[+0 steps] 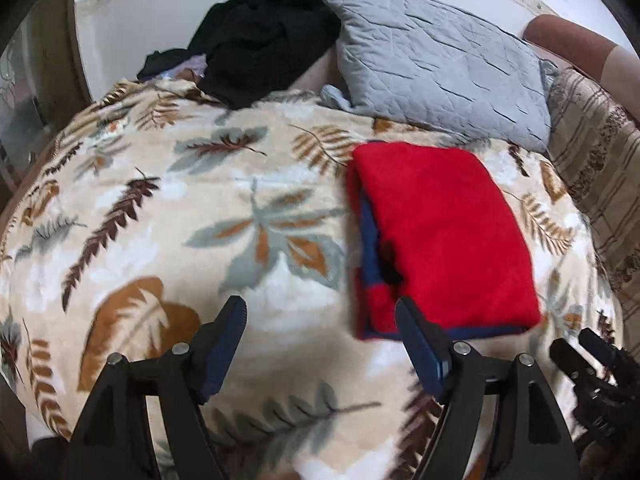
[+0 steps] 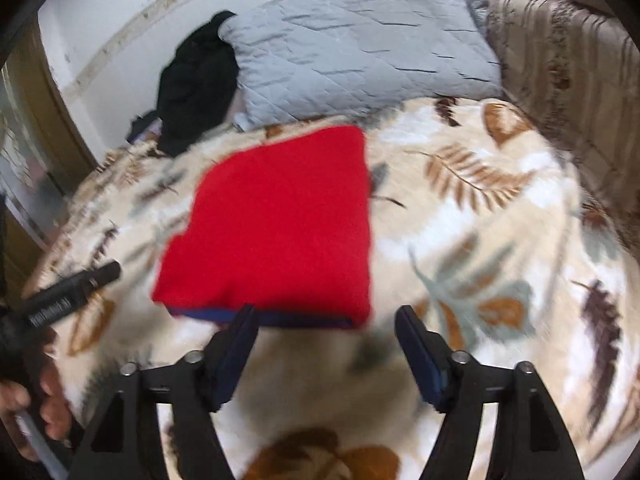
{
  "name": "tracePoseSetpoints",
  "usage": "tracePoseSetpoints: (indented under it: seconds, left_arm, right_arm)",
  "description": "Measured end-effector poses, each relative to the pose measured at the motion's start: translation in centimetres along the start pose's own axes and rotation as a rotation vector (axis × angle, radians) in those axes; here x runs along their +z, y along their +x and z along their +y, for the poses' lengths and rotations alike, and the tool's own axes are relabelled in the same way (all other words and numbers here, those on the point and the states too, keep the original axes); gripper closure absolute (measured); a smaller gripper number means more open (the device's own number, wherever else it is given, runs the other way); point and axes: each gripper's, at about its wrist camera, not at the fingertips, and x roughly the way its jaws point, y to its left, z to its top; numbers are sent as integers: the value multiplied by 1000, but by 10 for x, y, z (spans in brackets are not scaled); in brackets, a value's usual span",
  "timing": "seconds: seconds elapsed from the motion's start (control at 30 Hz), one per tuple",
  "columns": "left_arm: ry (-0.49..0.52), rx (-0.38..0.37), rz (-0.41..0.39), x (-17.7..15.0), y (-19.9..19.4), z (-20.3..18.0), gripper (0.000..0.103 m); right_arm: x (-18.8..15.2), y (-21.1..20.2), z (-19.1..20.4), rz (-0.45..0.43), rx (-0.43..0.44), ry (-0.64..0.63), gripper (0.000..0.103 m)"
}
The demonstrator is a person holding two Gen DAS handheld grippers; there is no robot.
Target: Fold small clothes
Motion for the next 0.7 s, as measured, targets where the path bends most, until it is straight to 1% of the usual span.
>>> tracePoseSetpoints:
  seconds: [0.1,0.2,0.27,0.33,0.5,0.57,0.7]
  left_arm:
    - [-7,-22,8,-4,-6,-9,26]
    - [15,-28,2,-5,-15,-19,26]
    - [43,-11,-12,-5,-21,-25,23]
    - [63,-4,-24,-3,-26,-31,22]
    - [89,-23,-52,-1,-34,-37,20]
    - [98,-20,-62,0,-36,-39,16]
    - [116,-33,-72,1,-38,-44,13]
  right_arm:
    - [-7,-7,0,-4,-16,2,25]
    - [-7,-13,-1,-10,-34,1,25]
    - [-5,-14,-1,-7,-27,4,25]
    - [-4,-16,1,-11,-27,-5,25]
    - [-1,-19,7,-18,-33,-29,25]
    - [1,-18,9,-16,-34,-39,25]
    - [2,-16,12,-11,-39,-50,25]
